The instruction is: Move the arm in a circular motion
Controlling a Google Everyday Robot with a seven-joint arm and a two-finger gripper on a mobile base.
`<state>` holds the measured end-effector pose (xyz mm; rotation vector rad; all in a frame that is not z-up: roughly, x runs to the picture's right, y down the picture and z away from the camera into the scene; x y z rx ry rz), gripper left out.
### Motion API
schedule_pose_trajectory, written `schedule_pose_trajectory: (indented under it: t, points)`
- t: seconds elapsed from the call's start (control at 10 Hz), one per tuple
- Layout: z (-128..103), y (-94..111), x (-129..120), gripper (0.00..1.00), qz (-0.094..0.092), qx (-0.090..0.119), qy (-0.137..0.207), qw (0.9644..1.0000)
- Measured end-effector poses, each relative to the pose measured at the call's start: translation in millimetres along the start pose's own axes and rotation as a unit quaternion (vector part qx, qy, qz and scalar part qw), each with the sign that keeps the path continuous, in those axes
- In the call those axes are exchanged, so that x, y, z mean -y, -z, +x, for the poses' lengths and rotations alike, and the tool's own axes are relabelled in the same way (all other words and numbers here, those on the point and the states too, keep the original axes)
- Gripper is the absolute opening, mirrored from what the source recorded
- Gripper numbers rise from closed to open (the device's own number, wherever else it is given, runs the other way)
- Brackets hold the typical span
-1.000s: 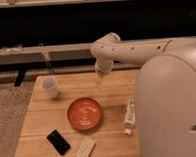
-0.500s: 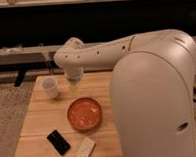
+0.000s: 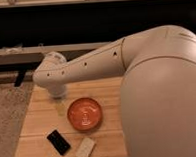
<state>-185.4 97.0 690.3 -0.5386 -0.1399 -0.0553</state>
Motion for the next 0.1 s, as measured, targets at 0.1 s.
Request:
schedule_pose_trajectory:
  t: [0.1]
  points:
    - [-3.6, 1.7, -10.7, 0.80, -0.007, 0.003, 0.003, 1.0000]
